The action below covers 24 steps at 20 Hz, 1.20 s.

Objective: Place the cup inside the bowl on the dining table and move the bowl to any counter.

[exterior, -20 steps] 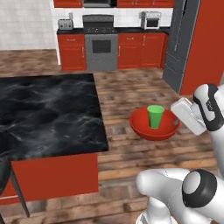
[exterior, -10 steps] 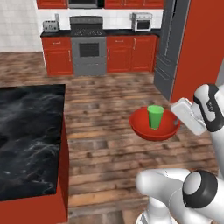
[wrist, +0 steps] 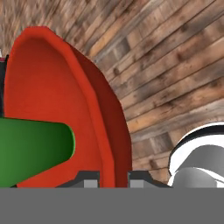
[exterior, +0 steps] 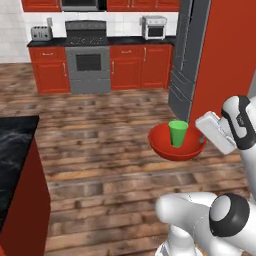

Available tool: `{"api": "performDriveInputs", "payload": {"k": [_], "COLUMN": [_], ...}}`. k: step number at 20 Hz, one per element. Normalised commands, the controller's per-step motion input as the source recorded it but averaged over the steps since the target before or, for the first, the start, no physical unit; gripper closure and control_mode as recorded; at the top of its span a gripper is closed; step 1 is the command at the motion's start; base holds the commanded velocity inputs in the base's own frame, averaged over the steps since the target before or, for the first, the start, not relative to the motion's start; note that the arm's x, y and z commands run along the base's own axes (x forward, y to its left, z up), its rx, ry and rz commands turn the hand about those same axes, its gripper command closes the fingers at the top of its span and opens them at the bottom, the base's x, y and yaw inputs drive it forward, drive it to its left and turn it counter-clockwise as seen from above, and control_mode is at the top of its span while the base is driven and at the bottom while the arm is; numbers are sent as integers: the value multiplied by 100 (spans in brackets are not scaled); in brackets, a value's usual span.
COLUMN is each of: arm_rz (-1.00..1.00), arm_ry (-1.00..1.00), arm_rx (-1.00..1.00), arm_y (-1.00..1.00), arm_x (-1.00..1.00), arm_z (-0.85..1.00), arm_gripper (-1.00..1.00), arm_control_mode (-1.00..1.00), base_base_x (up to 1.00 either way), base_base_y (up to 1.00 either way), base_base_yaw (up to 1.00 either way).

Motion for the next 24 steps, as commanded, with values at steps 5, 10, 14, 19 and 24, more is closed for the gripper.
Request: {"api": "performDriveInputs", "payload": {"k": [5,10,14,19,24], "arm_rz": [0,0,0,0,0], "arm_ry": [0,0,0,0,0], "arm_rx": [0,0,0,0,0], "arm_y": [0,0,0,0,0], "arm_x": [0,0,0,0,0], "arm_z": [0,0,0,0,0], "arm_gripper": [100,100,100,100,100], "arm_control_mode": [100,100,100,100,100], "base_base_x": [89,87,94,100,100], "base_base_y": [-49,-24,-8,-4,-17], "base_base_yaw": [0,0,0,-2,-3]}}
